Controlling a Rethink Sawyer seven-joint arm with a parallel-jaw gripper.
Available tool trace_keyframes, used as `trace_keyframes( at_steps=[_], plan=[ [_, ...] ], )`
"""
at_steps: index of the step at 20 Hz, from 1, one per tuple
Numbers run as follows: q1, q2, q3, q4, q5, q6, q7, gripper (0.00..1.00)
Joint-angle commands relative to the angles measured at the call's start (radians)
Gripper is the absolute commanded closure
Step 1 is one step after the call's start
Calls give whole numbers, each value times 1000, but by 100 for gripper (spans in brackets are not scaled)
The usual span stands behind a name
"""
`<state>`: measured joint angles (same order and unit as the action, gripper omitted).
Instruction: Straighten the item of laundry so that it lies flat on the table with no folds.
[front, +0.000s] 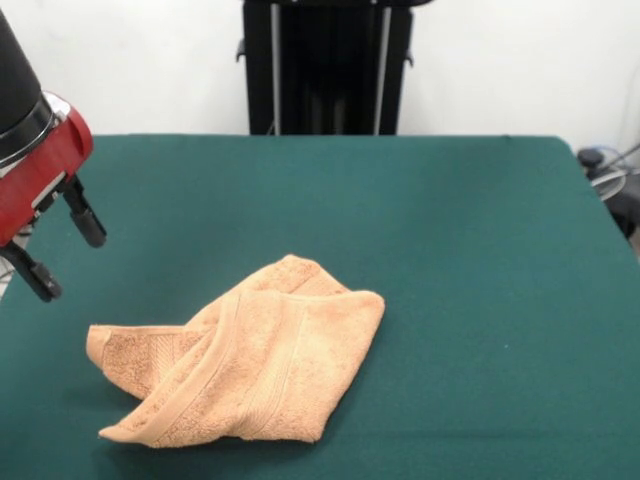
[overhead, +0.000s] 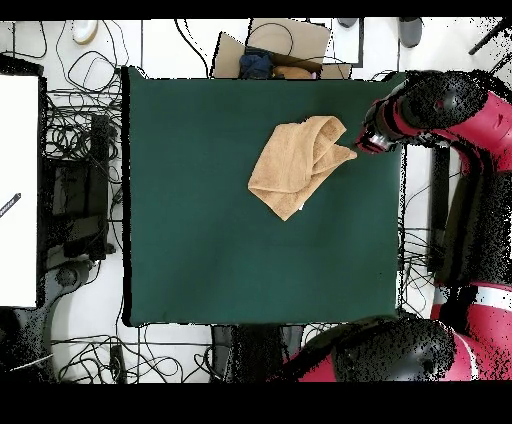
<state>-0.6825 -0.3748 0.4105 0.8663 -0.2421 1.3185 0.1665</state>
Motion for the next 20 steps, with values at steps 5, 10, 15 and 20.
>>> trace_keyframes(
  at_steps=[5,10,15,20],
  plan=[
    [65,-14,-77,166,63,-50,426,0],
    [90,-32,-98,208,87,-88,452,0],
    [105,-56,-114,278,97,-169,487,0],
    [114,-81,-123,367,92,-282,524,0]
  ],
)
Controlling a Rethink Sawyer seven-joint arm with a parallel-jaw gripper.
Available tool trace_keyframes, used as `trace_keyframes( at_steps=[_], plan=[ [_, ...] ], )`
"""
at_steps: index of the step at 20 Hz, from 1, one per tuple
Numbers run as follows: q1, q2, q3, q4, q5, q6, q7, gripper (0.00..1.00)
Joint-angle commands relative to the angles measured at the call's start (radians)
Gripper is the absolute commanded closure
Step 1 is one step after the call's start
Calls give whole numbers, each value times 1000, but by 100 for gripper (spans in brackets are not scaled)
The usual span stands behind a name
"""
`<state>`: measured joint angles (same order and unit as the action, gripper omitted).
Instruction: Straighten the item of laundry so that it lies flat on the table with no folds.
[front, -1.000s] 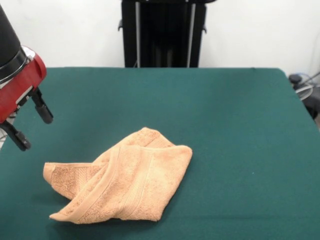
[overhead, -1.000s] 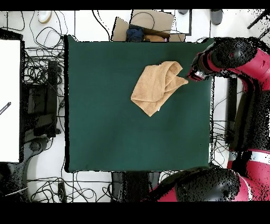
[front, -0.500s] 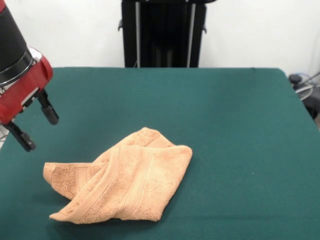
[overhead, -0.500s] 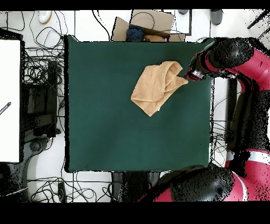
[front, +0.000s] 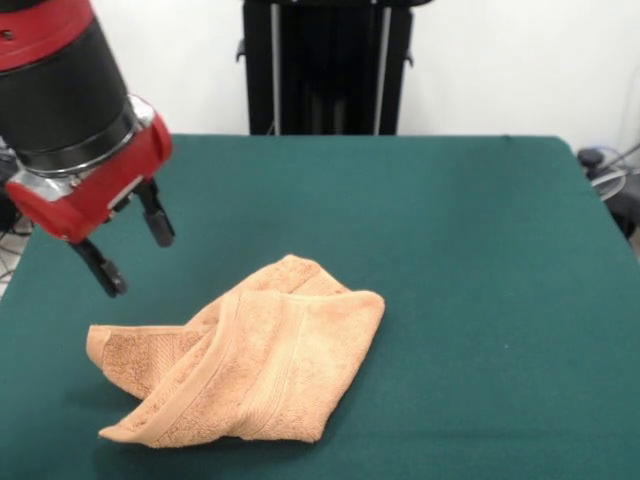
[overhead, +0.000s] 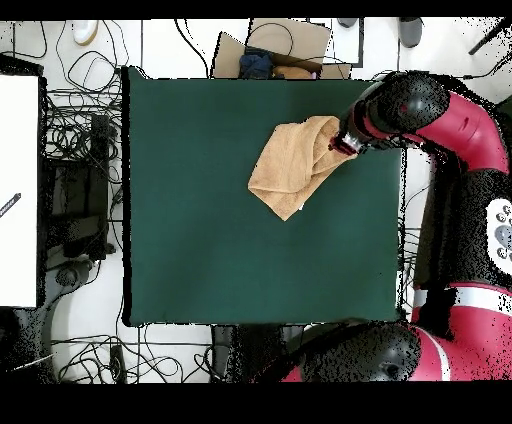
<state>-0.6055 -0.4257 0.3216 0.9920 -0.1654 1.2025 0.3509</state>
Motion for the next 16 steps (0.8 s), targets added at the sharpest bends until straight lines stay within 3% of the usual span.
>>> trace_keyframes(
  at_steps=[1,16],
  plan=[
    [40,-35,-37,259,13,-193,349,0],
    [56,-55,-57,345,41,-303,368,0]
  ],
)
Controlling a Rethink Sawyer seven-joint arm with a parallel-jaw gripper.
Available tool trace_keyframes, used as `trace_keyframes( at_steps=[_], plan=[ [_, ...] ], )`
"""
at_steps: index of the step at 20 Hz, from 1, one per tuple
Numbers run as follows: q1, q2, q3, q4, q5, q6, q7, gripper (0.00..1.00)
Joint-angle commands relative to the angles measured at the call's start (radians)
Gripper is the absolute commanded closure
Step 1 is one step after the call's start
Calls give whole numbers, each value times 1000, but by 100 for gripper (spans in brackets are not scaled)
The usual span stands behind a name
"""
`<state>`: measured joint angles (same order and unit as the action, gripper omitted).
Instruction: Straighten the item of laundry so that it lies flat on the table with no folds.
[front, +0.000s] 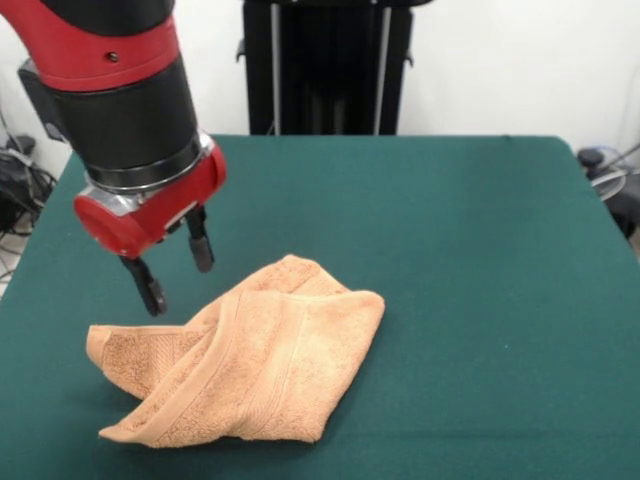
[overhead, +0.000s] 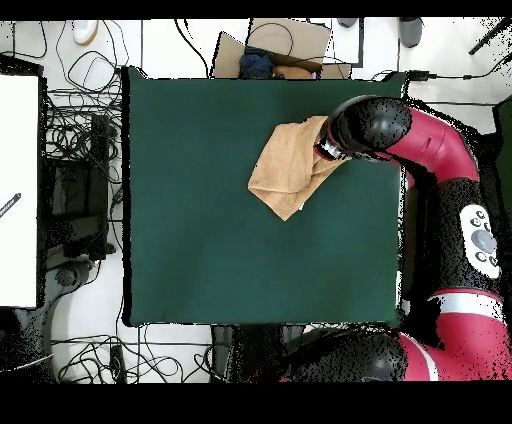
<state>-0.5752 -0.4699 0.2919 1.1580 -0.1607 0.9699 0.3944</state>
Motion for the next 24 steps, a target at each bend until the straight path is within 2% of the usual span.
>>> trace_keyframes(
  at_steps=[1,8,19,24],
  plan=[
    [25,-12,-26,188,38,-76,325,0],
    [31,-11,-24,220,81,-56,336,0],
    [55,-11,-52,241,25,-225,353,0],
    [63,-10,-65,240,26,-262,347,0]
  ],
)
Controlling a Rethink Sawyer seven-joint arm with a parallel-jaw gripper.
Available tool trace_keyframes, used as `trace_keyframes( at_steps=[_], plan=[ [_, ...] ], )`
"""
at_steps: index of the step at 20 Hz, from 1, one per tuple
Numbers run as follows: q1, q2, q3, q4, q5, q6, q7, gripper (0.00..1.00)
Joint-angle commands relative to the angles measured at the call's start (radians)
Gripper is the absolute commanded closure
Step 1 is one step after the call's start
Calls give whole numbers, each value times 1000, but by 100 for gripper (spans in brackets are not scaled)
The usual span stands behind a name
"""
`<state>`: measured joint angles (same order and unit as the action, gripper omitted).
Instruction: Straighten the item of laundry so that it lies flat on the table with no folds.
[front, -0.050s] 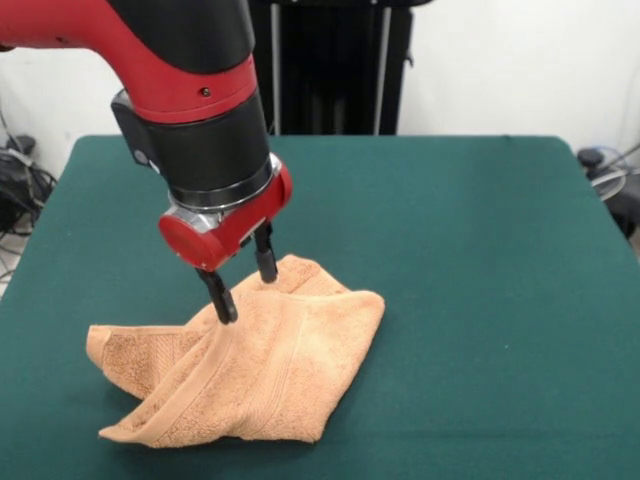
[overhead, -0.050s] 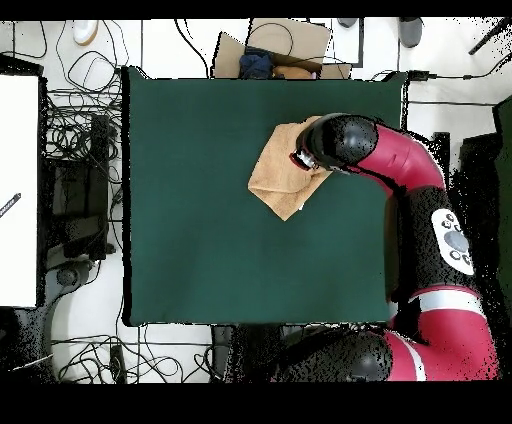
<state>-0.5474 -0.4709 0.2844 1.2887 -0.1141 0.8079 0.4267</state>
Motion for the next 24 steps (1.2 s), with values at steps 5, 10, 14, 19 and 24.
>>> trace_keyframes(
  at_steps=[5,10,14,19,24],
  plan=[
    [55,-6,-85,98,-34,-120,299,0],
    [68,-4,-114,67,-41,-68,252,0],
    [76,-1,-140,56,-53,-51,235,0],
    [106,11,-180,99,-45,-115,292,0],
    [106,13,-187,147,-43,-200,300,0]
  ],
)
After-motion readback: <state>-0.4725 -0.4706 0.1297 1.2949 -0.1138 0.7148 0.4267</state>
